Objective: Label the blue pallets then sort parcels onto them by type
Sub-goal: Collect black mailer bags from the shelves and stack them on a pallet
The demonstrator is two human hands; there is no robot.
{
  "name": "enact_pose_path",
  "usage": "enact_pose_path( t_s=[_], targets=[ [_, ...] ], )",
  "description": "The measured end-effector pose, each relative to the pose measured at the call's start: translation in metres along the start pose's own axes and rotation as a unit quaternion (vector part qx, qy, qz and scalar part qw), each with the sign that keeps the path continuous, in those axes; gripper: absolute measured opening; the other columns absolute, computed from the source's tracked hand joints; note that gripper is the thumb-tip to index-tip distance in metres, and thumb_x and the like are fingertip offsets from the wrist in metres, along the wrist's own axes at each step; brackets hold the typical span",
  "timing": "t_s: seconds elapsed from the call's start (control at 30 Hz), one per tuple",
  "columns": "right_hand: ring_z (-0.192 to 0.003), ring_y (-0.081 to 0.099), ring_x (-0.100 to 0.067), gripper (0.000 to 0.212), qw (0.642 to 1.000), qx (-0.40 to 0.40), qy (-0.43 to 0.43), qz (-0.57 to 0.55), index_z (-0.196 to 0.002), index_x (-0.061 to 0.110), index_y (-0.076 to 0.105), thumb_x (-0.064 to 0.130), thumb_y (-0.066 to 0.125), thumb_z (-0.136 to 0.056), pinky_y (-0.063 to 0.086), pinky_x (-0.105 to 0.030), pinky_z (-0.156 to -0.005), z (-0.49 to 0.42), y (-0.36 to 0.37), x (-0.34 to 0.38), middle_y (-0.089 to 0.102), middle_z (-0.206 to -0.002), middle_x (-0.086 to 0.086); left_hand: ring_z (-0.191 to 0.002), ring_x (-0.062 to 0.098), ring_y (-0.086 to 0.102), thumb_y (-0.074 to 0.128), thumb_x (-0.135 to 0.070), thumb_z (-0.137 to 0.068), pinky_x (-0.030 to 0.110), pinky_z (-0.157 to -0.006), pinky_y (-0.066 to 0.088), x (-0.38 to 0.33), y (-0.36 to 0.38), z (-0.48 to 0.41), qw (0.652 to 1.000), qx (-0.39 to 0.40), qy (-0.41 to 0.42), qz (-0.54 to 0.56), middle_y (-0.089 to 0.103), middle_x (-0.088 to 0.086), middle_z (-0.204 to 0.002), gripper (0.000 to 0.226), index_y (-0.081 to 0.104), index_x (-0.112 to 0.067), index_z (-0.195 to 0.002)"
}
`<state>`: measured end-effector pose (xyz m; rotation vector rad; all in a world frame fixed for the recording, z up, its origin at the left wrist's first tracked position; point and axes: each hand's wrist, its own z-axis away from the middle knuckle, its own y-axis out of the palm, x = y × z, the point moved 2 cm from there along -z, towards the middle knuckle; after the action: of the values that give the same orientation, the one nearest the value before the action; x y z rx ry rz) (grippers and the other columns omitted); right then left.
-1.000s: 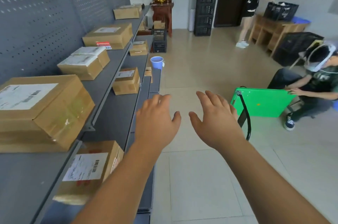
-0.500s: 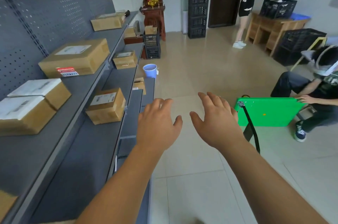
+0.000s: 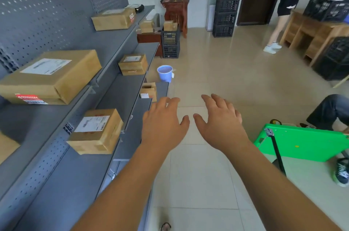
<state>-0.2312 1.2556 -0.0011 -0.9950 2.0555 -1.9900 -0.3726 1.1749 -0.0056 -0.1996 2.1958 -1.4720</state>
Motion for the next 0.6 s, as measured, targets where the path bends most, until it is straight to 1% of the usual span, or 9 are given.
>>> enact_pose_path(
  t_s=[0.1, 0.23, 0.4, 0.6],
  targets=[
    [-0.151, 0.019, -0.025, 0.064, 1.0, 0.006, 0.004, 0.006, -0.156, 0.034, 0.024, 0.056, 0.04, -0.098, 0.02, -0.052, -0.119, -0.059, 0.016, -0.003, 0.025, -0.165, 0.003, -0.129, 0.023, 0.048, 0.054, -0.054, -0.092, 0.044, -0.1, 0.042, 0.015, 0.025, -0.059, 1.0, -0.001, 0.004, -0.001, 0.05, -0.003, -0.144, 0.057, 0.047, -0.031, -0.144],
    [-0.151, 0.018, -0.025, 0.064, 1.0, 0.009, 0.02, 0.019, -0.156, 0.033, 0.022, 0.056, 0.04, -0.098, 0.02, -0.052, -0.119, -0.142, 0.031, -0.004, 0.024, -0.165, 0.002, -0.127, 0.023, 0.048, 0.053, -0.056, -0.093, 0.043, -0.099, 0.042, 0.033, 0.055, -0.145, 1.0, 0.018, 0.019, 0.003, 0.051, -0.003, -0.14, 0.055, 0.048, -0.032, -0.142],
    [-0.151, 0.018, -0.023, 0.064, 0.998, 0.0, 0.063, 0.014, -0.156, 0.033, 0.022, 0.056, 0.039, -0.099, 0.02, -0.051, -0.118, -0.235, 0.04, -0.006, 0.025, -0.164, 0.003, -0.129, 0.024, 0.046, 0.053, -0.053, -0.093, 0.042, -0.1, 0.041, 0.046, 0.081, -0.247, 0.998, 0.037, 0.052, 0.015, 0.051, -0.003, -0.141, 0.056, 0.046, -0.029, -0.143],
    [-0.15, 0.02, -0.024, 0.063, 0.995, -0.001, 0.099, 0.008, -0.155, 0.032, 0.025, 0.055, 0.04, -0.098, 0.021, -0.052, -0.117, -0.335, 0.056, -0.024, 0.028, -0.163, 0.001, -0.126, 0.026, 0.047, 0.054, -0.051, -0.094, 0.044, -0.1, 0.041, 0.048, 0.12, -0.352, 0.995, 0.063, 0.078, 0.018, 0.05, -0.001, -0.141, 0.056, 0.046, -0.028, -0.144]
  ],
)
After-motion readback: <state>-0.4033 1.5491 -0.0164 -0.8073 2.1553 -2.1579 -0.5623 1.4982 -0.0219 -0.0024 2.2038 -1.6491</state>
